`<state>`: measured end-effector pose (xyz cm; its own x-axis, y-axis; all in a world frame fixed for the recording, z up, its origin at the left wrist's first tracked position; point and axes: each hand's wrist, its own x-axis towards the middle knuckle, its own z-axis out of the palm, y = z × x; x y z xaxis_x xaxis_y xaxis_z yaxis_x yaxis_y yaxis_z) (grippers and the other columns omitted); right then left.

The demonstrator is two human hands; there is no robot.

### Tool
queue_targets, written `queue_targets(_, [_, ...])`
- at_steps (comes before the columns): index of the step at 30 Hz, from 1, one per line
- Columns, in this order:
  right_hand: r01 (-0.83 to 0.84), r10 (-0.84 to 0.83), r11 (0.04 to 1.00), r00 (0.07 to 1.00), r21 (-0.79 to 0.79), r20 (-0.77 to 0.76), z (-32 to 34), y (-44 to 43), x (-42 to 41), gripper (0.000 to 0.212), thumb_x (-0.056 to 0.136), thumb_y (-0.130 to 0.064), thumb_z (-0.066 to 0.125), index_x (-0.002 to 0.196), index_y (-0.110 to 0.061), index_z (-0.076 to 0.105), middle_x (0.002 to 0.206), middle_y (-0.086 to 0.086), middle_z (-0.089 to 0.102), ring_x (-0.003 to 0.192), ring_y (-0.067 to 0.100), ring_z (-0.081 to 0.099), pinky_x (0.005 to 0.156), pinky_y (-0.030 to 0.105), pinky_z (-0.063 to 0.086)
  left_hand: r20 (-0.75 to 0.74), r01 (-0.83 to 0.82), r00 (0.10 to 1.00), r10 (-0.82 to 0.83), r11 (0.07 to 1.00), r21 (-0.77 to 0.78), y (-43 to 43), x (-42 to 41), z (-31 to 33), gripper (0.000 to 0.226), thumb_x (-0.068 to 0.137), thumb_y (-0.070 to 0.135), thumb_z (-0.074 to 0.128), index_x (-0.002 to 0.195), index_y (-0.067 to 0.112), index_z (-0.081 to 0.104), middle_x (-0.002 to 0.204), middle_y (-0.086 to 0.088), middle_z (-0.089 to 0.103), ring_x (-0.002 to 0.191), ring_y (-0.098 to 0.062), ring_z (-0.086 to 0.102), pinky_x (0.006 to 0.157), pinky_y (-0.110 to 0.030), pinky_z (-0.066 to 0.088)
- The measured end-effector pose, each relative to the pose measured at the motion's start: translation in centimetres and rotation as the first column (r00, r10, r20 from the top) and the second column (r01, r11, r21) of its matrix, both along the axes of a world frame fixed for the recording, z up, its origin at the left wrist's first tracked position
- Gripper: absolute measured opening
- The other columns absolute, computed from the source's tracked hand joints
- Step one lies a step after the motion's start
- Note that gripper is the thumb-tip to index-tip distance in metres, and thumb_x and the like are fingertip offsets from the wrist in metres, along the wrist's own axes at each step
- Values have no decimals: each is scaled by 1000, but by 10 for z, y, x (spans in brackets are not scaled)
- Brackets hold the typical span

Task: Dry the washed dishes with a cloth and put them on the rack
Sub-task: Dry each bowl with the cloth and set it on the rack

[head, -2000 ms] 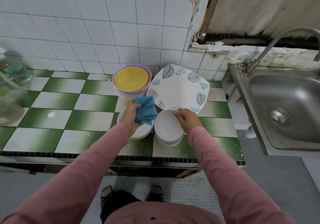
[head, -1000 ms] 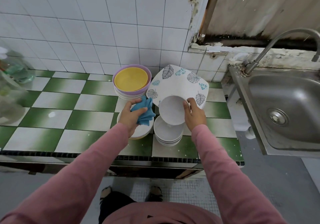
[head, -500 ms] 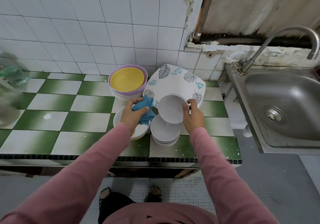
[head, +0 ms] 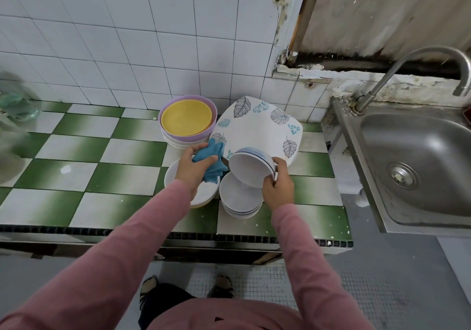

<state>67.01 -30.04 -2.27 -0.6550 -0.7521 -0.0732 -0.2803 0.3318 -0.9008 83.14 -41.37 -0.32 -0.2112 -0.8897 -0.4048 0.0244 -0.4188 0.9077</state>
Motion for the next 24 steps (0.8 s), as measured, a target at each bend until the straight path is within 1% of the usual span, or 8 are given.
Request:
queue_targets(4, [36,-36,999,998,-1,49,-1,0,8,48,75,-19,43,123,-16,50,105,6,59,91,33,60,81,36,49,6,0,1000,0,1000,-1,-1,0,0,40,90,9,69,123,24,52,126,-7,54,109,-28,62,88,-42,57])
queue_targets(7, [28,-27,1000,996,-5,86,3,-1,11,53,70,-21,45,123,-22,44,105,4,55,92,35,61,84,43,53,1,-2,1000,2,1000,-1,-2,2,1,40,90,9,69,123,24,53,127,-7,55,109,-29,62,89,-43,57])
queue_targets(10, [0,4,1000,990,-27,140,8,-2,8,66,74,-13,50,138,-25,37,114,6,53,102,32,58,85,38,52,8,4,1000,-4,1000,-4,-4,3,0,42,90,10,69,126,23,53,128,-7,55,110,-29,62,92,-46,56])
queue_targets(12, [-27,35,997,990,-66,134,8,-3,6,75,71,-13,49,144,-25,35,126,7,53,111,27,55,93,38,51,10,3,1000,-3,1000,-4,-4,3,0,43,90,11,69,127,22,52,128,-7,55,110,-29,62,91,-46,56])
queue_targets(15, [-67,75,994,993,-87,93,9,-4,1,70,66,-13,48,135,-22,40,122,9,51,112,32,52,93,41,51,5,2,1000,-2,1000,-3,-5,3,1,43,90,11,69,128,22,52,129,-7,55,110,-28,62,90,-45,57])
queue_targets(18, [-138,145,986,987,-96,72,9,-2,-2,60,65,-13,50,122,-28,34,112,7,46,103,32,53,81,30,48,11,10,1000,-10,1000,-7,-4,3,2,43,90,11,69,129,22,51,128,-6,54,109,-27,62,89,-42,58])
queue_targets(21, [-221,226,972,972,-80,70,5,-1,-5,57,75,-15,62,120,-29,30,114,6,47,102,32,53,81,28,46,8,24,1000,-24,1000,-8,-3,4,3,44,91,13,69,129,22,51,127,-6,55,108,-27,62,88,-42,58])
queue_targets(24, [-219,229,970,969,-103,93,2,-1,-8,61,80,-22,76,119,-24,29,111,7,52,99,26,56,81,27,49,-16,16,1000,-16,1000,18,-3,5,4,43,91,13,68,130,20,52,125,-8,57,107,-27,64,88,-42,58])
